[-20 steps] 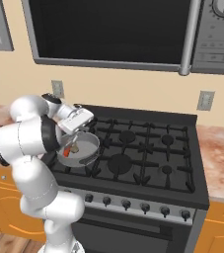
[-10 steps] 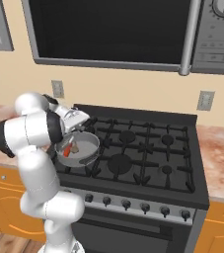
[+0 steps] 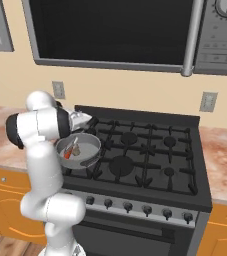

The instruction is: Put the carrot and garlic in the pot. Retrieve the spatula and lightly stir the vegetables in the pot.

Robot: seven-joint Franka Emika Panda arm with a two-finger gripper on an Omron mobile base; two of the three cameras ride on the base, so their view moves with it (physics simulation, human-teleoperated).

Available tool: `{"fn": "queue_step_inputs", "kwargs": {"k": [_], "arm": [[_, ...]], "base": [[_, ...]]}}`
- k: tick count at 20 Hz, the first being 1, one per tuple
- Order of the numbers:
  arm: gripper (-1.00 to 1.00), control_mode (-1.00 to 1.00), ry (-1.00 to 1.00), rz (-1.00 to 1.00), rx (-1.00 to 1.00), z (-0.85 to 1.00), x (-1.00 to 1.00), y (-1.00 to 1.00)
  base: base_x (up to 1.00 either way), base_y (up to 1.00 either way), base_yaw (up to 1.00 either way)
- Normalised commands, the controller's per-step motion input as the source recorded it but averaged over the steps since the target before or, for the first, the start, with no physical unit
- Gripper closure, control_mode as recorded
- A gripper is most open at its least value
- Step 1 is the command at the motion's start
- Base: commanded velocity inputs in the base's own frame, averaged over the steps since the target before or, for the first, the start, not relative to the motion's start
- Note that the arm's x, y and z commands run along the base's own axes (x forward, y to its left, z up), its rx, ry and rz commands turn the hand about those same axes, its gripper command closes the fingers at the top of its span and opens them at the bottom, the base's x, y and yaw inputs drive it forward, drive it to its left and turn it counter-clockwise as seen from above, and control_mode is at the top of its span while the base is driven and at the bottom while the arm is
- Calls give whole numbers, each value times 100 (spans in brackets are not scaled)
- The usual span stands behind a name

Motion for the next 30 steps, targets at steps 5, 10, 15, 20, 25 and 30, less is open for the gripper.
{"fn": "queue_step_inputs", "kwargs": {"k": [5,10,15,20,25,30], "arm": [[100,-100,0,0,-2,4,8,18],[100,-100,0,0,-1,1,15,16],[100,-100,0,0,-2,-10,18,0],[100,-100,0,0,-1,-26,9,0],[100,-100,0,0,-4,-31,6,-5],[100,-100,0,0,-9,-31,27,-53]], "base": [[0,0,0],[0,0,0],[0,0,0],[0,0,0],[0,0,0],[0,0,0]]}}
